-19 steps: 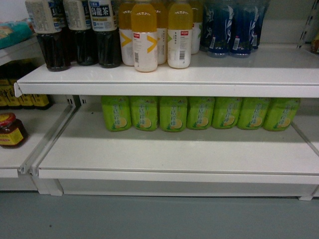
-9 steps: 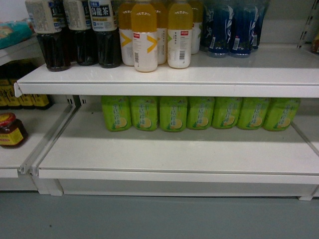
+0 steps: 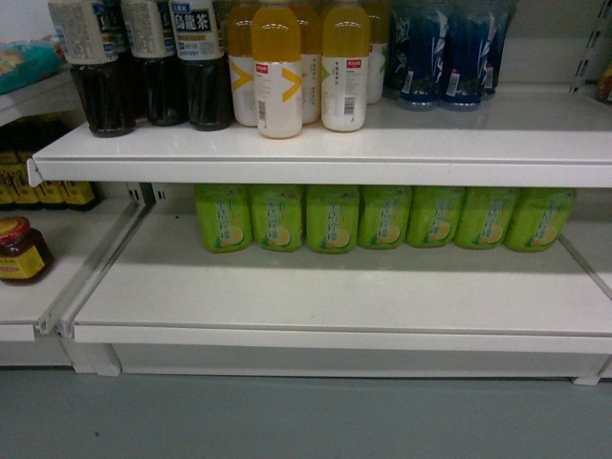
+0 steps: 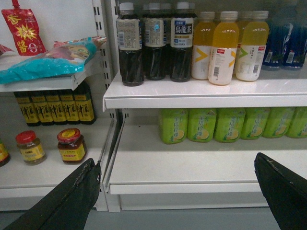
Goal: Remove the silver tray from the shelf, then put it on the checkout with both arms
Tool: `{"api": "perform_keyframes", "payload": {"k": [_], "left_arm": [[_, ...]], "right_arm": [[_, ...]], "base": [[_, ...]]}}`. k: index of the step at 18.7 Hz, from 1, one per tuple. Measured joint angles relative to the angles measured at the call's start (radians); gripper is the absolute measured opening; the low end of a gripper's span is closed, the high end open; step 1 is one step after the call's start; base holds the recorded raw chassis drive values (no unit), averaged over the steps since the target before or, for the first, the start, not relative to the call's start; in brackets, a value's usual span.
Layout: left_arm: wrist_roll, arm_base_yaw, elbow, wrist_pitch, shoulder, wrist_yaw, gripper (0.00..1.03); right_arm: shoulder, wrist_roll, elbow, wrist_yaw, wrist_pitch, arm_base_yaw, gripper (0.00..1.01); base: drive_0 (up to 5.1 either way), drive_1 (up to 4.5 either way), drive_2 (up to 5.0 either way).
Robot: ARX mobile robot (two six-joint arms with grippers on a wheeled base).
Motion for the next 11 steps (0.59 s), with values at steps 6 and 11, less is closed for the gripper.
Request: {"api": "perform_keyframes", "payload": {"k": [6,11], "left_arm": [[0.000,0.000,0.000,-0.002,0.000,0.000,0.98],[0.000,0.000,0.000,0.000,0.000,0.000,0.98]], "right_arm": [[0.000,0.000,0.000,0.000,-0.002,0.000,0.98],[0.000,-0.001,0.000,-0.001,0.000,0.000,0.98]], "base": [[0.0,0.00,0.0],[0.0,0.00,0.0]]}}
